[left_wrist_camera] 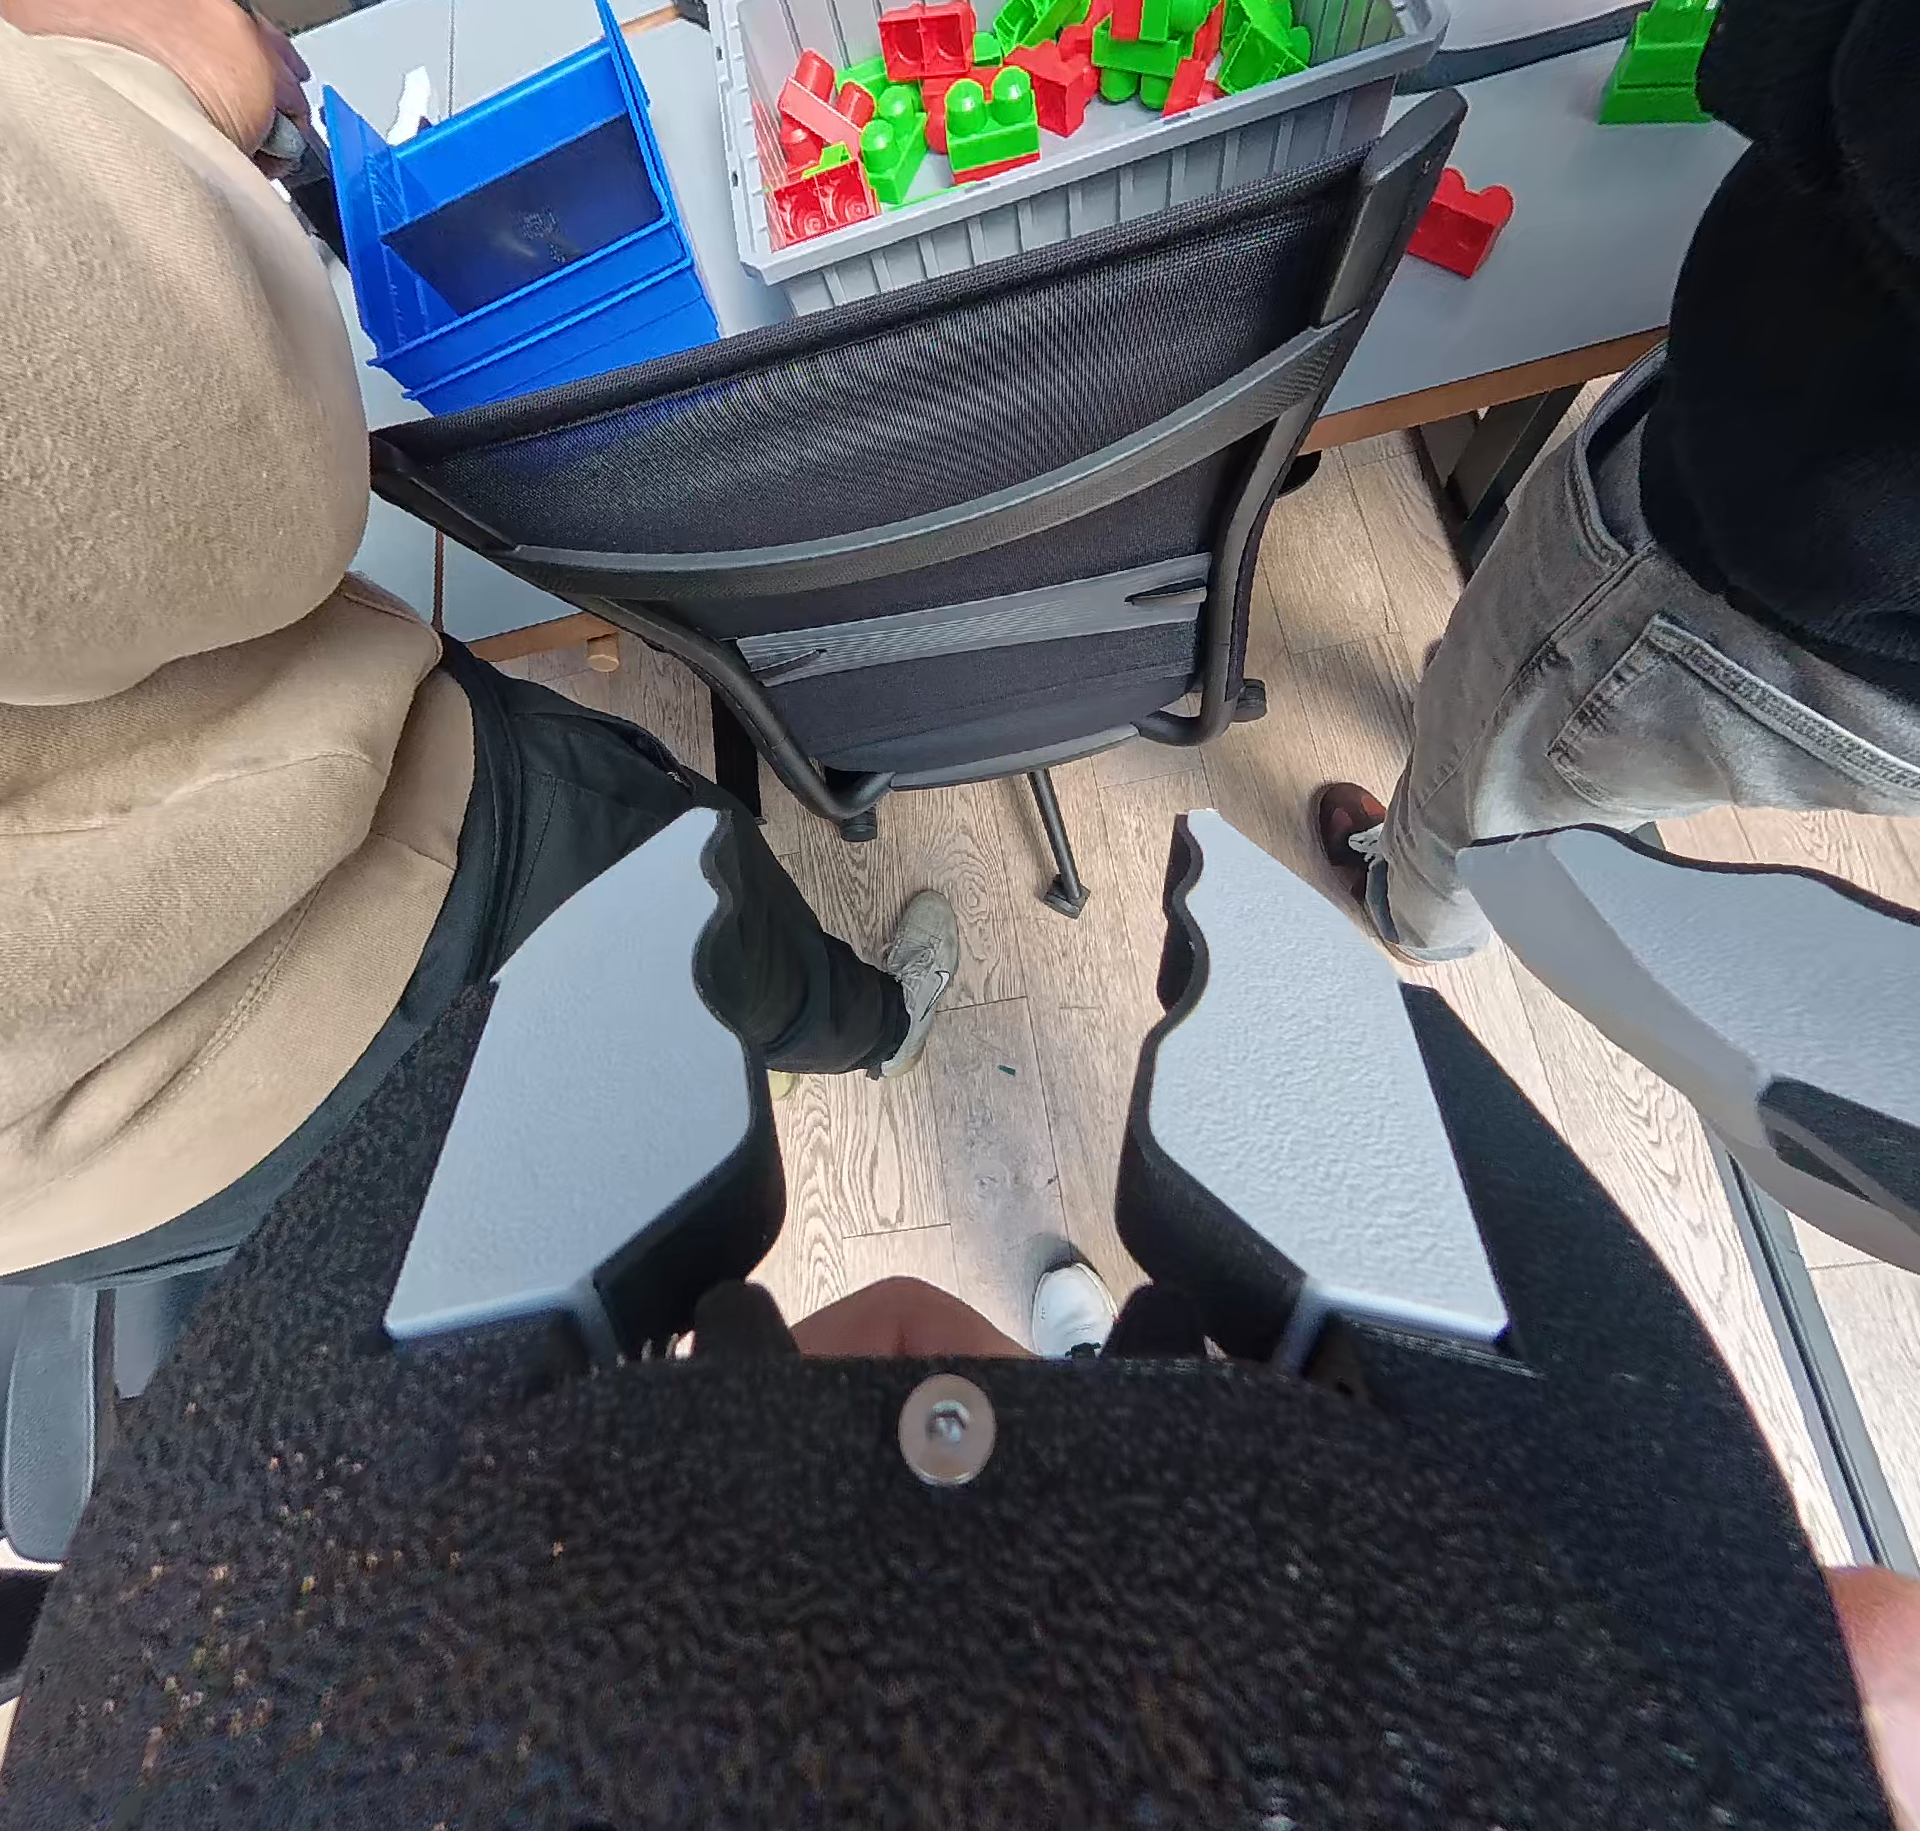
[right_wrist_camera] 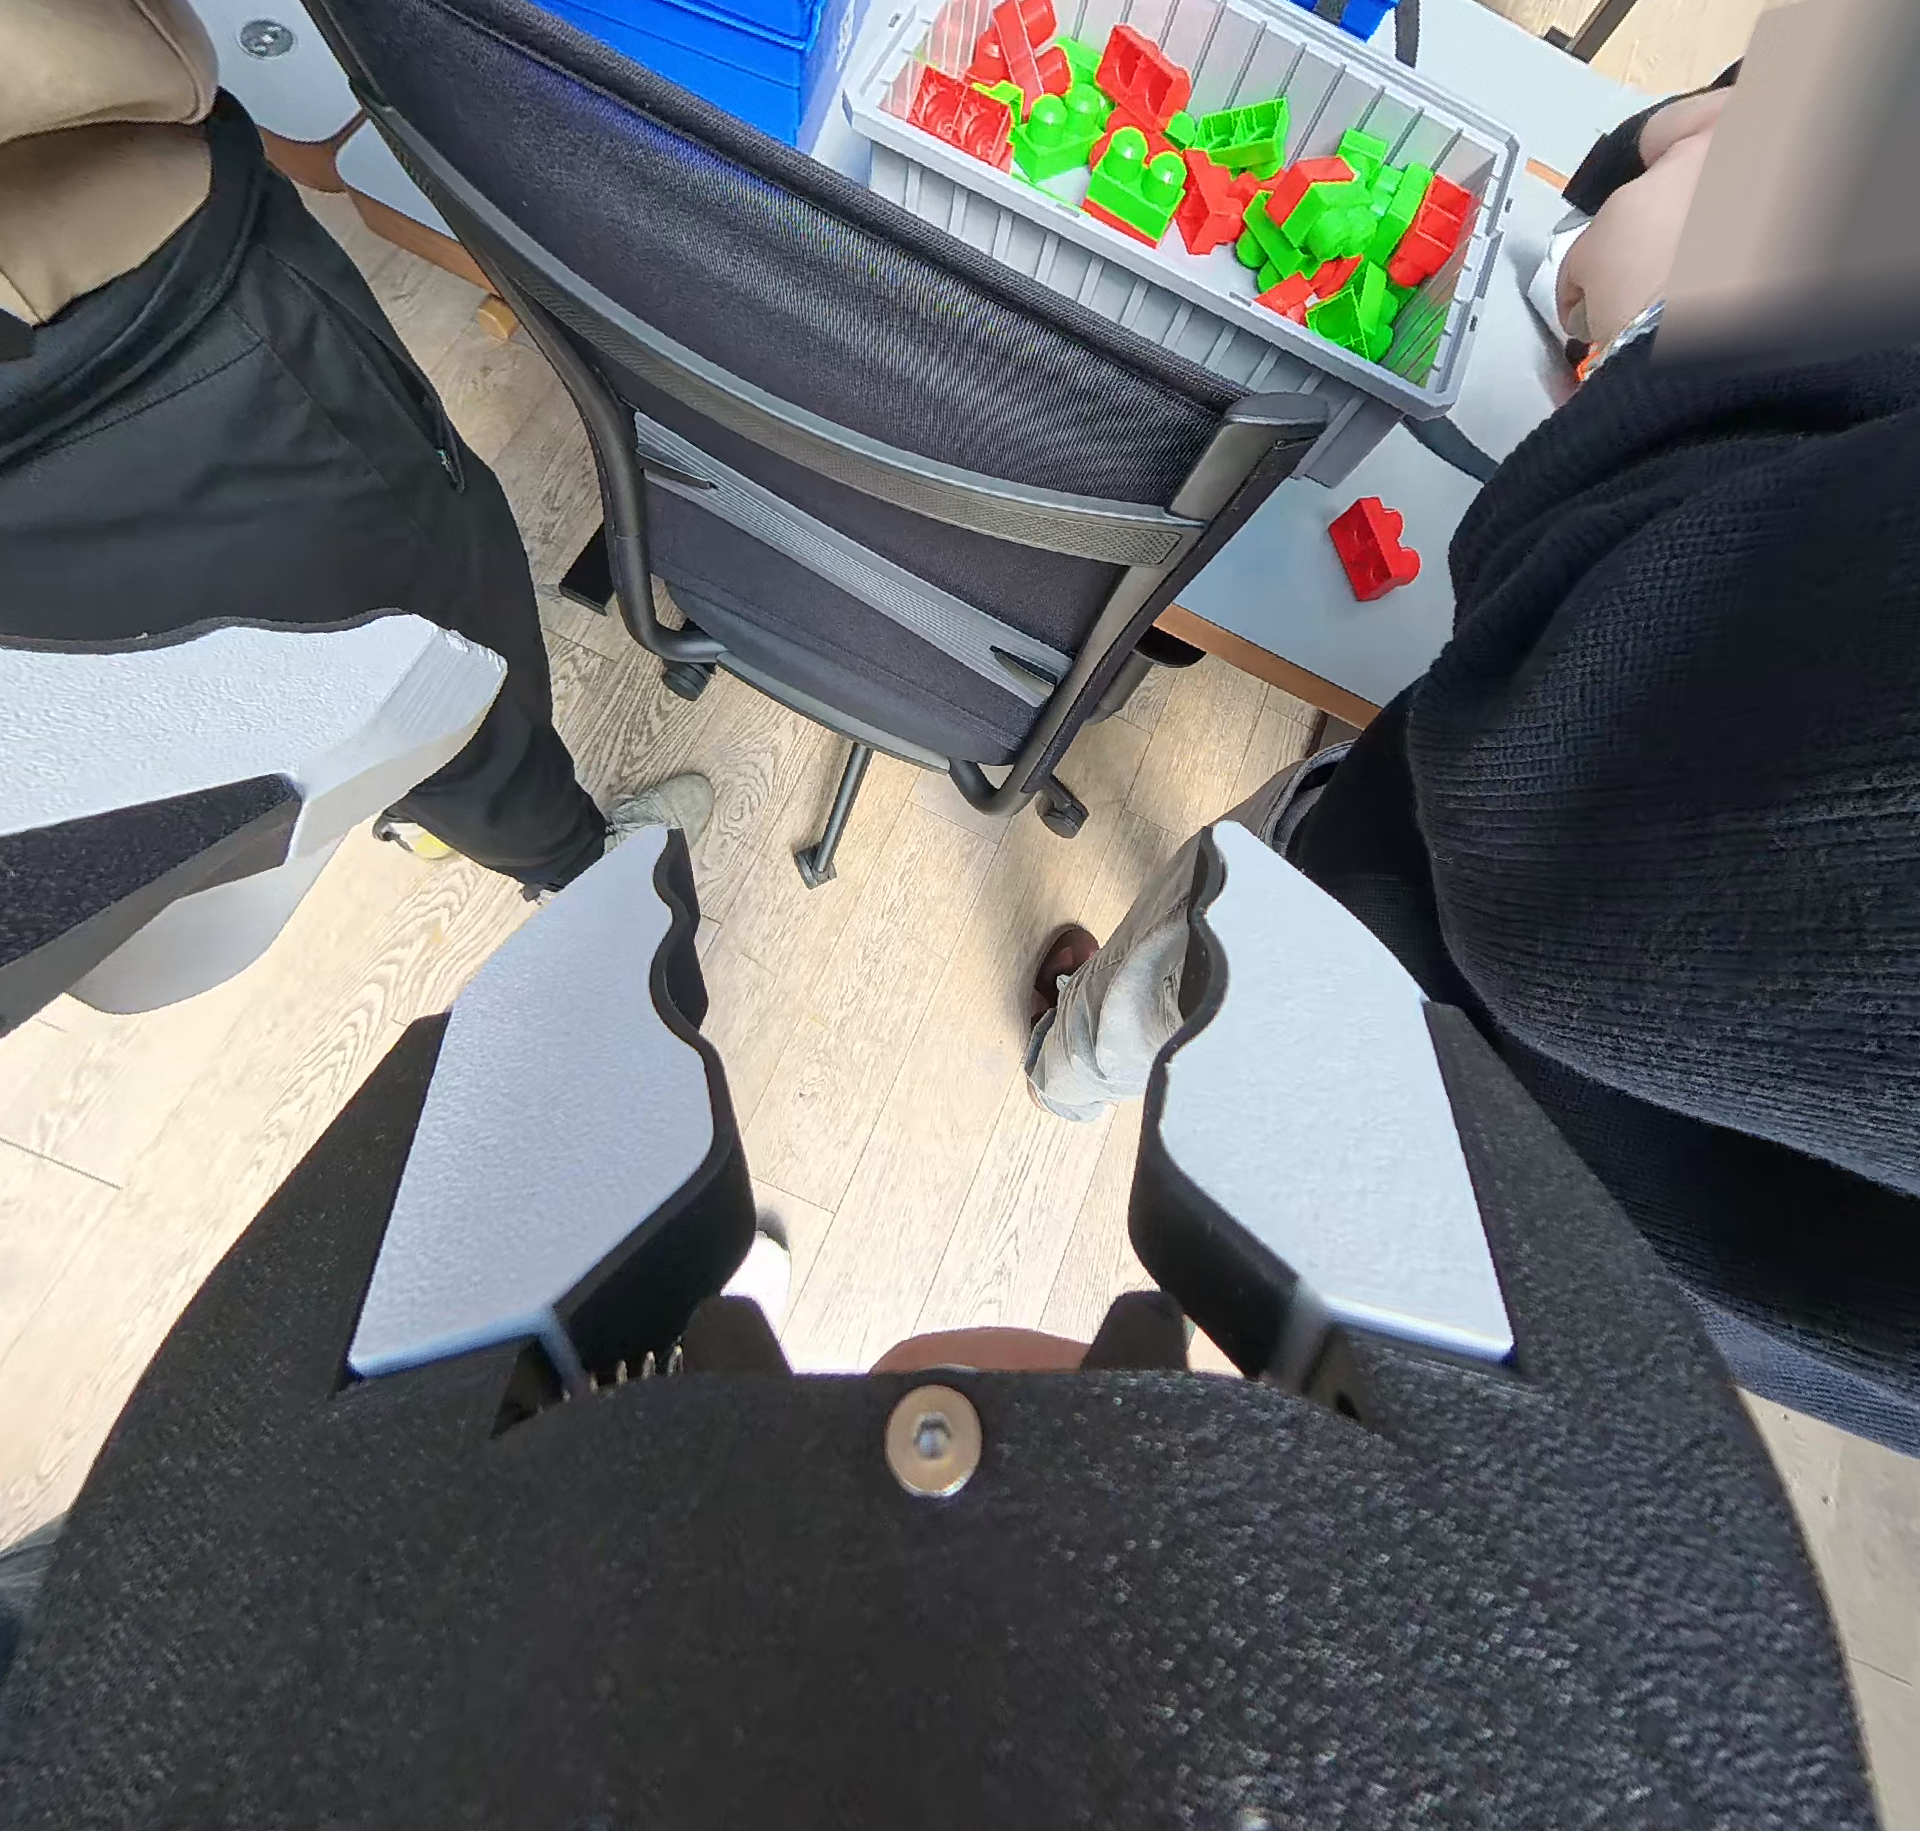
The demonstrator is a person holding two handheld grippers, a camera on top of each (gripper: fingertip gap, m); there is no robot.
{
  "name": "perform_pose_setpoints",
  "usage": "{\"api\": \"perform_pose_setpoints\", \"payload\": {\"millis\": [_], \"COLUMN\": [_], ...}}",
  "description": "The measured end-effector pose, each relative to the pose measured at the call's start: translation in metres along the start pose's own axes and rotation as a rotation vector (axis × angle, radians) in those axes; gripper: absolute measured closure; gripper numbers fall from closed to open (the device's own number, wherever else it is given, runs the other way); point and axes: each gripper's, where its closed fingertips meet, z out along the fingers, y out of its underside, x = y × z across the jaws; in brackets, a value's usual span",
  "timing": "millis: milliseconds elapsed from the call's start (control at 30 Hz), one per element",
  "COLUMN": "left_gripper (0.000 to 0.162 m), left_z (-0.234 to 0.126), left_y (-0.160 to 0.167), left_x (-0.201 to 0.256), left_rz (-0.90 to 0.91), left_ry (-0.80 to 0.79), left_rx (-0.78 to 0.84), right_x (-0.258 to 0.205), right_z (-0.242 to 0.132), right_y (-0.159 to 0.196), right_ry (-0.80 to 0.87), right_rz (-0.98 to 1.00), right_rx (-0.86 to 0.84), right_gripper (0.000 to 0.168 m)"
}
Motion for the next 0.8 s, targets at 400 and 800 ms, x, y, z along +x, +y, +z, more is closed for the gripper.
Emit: {"api": "perform_pose_setpoints", "payload": {"millis": [400,800], "left_gripper": [0.084,0.085], "left_z": [0.008,-0.004], "left_y": [0.000,-0.020], "left_x": [-0.002,-0.009], "left_rz": [0.012,-0.027], "left_ry": [-0.025,-0.055], "left_rx": [-0.008,0.042], "right_x": [0.001,0.013], "right_z": [0.002,0.014], "right_y": [0.000,-0.004], "right_ry": [-0.018,0.134], "right_rz": [-0.003,-0.042], "right_rx": [0.007,0.028], "right_gripper": [0.077,0.078]}}
